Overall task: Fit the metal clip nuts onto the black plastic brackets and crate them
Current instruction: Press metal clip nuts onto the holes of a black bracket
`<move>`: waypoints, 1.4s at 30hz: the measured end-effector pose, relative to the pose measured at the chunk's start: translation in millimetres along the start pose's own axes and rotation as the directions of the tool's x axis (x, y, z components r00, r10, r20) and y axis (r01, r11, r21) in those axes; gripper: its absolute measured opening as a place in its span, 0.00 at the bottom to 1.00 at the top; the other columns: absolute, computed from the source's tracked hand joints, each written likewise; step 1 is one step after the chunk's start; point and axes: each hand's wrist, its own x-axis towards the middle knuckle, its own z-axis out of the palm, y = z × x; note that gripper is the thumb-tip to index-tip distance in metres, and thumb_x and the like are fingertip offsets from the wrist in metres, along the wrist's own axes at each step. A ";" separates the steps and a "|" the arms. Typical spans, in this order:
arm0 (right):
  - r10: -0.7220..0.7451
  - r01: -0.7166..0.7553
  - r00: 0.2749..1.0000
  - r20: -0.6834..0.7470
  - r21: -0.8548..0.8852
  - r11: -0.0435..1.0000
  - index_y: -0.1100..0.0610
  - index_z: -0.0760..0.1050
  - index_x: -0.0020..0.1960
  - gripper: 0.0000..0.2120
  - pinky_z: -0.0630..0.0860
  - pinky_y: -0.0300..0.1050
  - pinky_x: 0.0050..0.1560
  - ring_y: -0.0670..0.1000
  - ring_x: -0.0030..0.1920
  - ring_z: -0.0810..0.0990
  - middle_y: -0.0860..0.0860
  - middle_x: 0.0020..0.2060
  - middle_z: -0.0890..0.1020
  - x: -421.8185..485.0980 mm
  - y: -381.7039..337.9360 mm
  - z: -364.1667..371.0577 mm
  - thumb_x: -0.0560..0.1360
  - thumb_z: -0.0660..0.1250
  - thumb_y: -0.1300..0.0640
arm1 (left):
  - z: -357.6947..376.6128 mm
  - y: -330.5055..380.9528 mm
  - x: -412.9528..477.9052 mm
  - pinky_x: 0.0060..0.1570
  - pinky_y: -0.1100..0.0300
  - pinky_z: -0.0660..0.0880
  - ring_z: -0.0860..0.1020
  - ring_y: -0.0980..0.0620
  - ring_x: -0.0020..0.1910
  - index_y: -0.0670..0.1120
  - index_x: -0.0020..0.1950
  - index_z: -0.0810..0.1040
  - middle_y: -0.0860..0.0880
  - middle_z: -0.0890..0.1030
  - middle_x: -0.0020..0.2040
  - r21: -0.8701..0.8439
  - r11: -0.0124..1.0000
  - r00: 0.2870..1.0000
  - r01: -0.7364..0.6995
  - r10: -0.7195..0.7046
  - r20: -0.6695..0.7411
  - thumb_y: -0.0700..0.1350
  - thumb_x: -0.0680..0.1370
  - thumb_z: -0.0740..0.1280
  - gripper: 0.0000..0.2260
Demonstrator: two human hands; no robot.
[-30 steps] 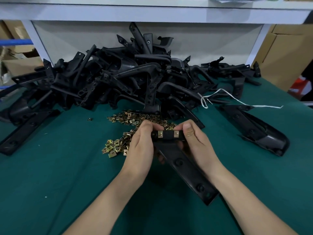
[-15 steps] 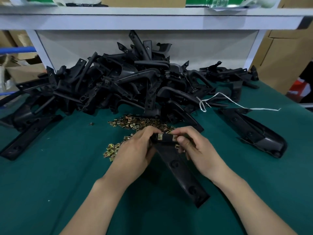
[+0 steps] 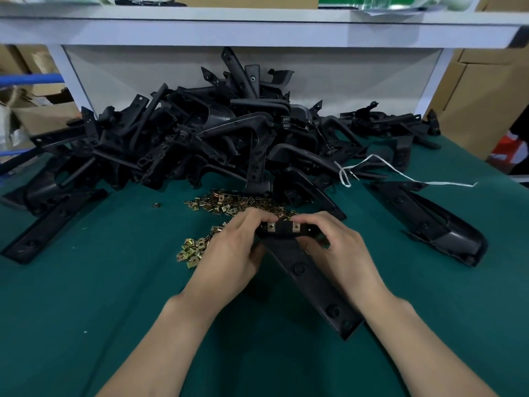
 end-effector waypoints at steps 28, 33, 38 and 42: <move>0.033 -0.032 0.999 -0.037 0.026 0.999 0.40 0.75 0.58 0.14 0.76 0.41 0.45 0.39 0.47 0.79 0.32 0.52 0.78 0.9 0.4 3.0 0.76 0.71 0.54 | 3.3 -1.5 0.5 0.48 0.72 0.72 0.75 0.65 0.54 0.58 0.60 0.69 0.60 0.77 0.54 -0.109 0.993 0.999 0.041 -0.041 0.007 0.31 0.74 0.68 0.24; 0.002 -0.003 1.000 -0.030 -0.010 1.000 0.46 0.79 0.58 0.13 0.76 0.43 0.46 0.43 0.49 0.79 0.37 0.51 0.78 1.2 -0.4 2.7 0.76 0.72 0.58 | 3.5 -1.1 0.1 0.47 0.72 0.72 0.75 0.64 0.53 0.58 0.58 0.69 0.63 0.75 0.52 -0.108 0.994 1.000 0.014 -0.013 0.003 0.32 0.74 0.68 0.24; 0.020 -0.023 0.998 0.052 0.057 0.998 0.42 0.78 0.54 0.17 0.71 0.30 0.49 0.39 0.51 0.79 0.33 0.51 0.79 4.4 1.7 -5.0 0.75 0.73 0.64 | 5.0 0.8 1.2 0.48 0.69 0.74 0.78 0.61 0.50 0.59 0.55 0.74 0.63 0.81 0.48 -0.128 0.991 0.997 0.051 -0.058 -0.051 0.40 0.76 0.73 0.17; 0.140 -0.202 0.973 0.182 0.394 0.897 0.41 0.81 0.52 0.04 0.77 0.37 0.39 0.47 0.37 0.83 0.44 0.43 0.85 -0.8 -6.2 -5.6 0.79 0.68 0.46 | 1.0 10.9 7.3 0.37 0.70 0.73 0.77 0.62 0.35 0.59 0.47 0.79 0.58 0.82 0.37 -0.545 0.809 0.966 0.219 -0.260 0.003 0.58 0.73 0.72 0.07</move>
